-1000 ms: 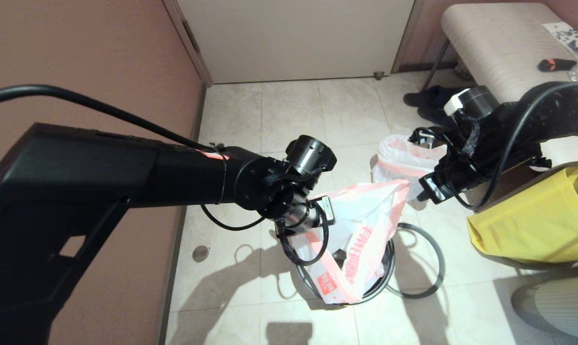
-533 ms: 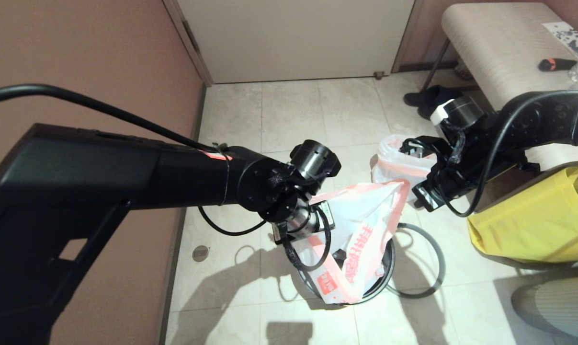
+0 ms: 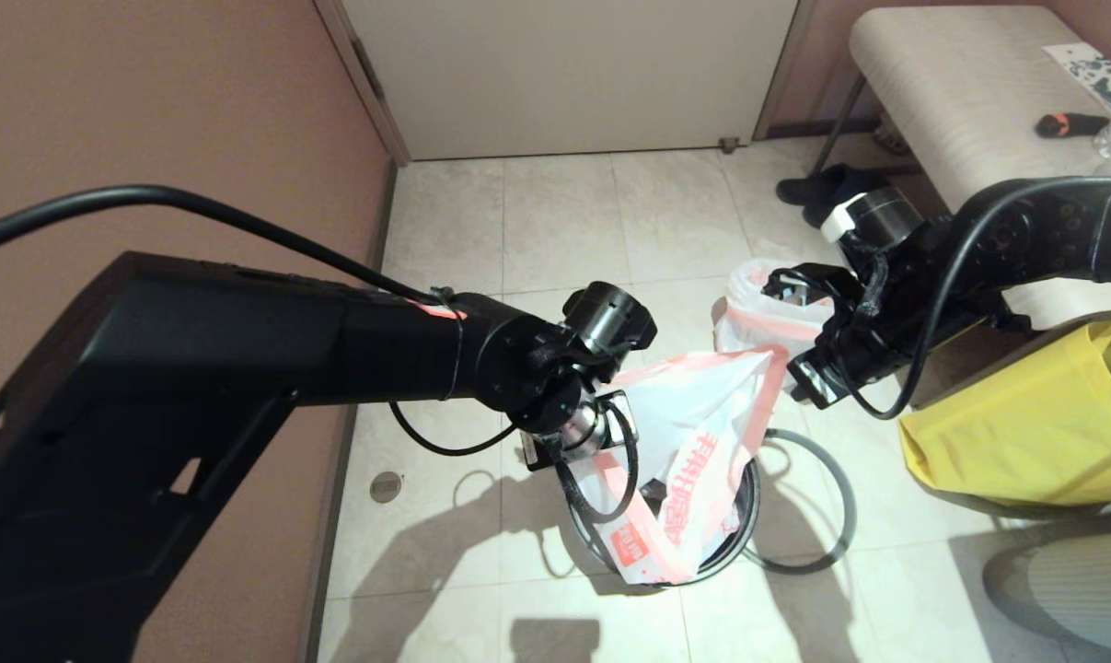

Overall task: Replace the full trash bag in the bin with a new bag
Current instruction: Put the new garbage bag on the trash can

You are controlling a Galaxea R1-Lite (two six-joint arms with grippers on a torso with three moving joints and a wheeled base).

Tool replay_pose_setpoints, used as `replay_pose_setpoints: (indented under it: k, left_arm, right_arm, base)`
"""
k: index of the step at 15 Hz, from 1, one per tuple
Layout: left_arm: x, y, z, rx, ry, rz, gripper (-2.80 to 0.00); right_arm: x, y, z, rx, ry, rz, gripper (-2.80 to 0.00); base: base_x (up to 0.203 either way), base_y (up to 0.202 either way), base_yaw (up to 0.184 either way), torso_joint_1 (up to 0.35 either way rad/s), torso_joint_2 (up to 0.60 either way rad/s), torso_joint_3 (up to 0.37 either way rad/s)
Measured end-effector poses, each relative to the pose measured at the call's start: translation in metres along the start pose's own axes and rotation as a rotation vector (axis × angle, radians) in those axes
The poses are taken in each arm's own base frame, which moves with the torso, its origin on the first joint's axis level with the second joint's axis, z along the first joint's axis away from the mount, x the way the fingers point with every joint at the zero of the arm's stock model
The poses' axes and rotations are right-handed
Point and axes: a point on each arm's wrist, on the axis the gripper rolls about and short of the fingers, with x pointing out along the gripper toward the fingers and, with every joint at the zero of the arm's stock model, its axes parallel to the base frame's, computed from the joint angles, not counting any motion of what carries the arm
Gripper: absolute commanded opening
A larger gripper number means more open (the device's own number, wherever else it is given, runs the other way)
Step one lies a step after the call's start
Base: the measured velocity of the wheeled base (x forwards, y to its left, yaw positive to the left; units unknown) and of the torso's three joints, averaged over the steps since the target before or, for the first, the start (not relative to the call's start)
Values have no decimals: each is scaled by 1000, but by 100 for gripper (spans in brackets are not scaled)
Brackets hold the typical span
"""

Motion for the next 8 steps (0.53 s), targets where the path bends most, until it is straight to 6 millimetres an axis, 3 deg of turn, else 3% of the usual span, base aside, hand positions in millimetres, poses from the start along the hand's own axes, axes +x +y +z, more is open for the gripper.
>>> replay_pose_setpoints:
  k: [6,7,8]
  left_arm:
    - [26,6,1,-10,8,49,0]
    - [28,6,3,-13,6,52,-280]
    - [28,5,4,-15,2,49,-280]
  right_arm:
    - [3,-1,1,5,-14,-3,-280]
    - [3,-1,1,5,-15,-3,-280]
    - [3,0,1,5,-15,-2,-280]
  base:
    - [0,0,0,0,0,0]
    - [0,0,0,0,0,0]
    - [0,0,0,0,0,0]
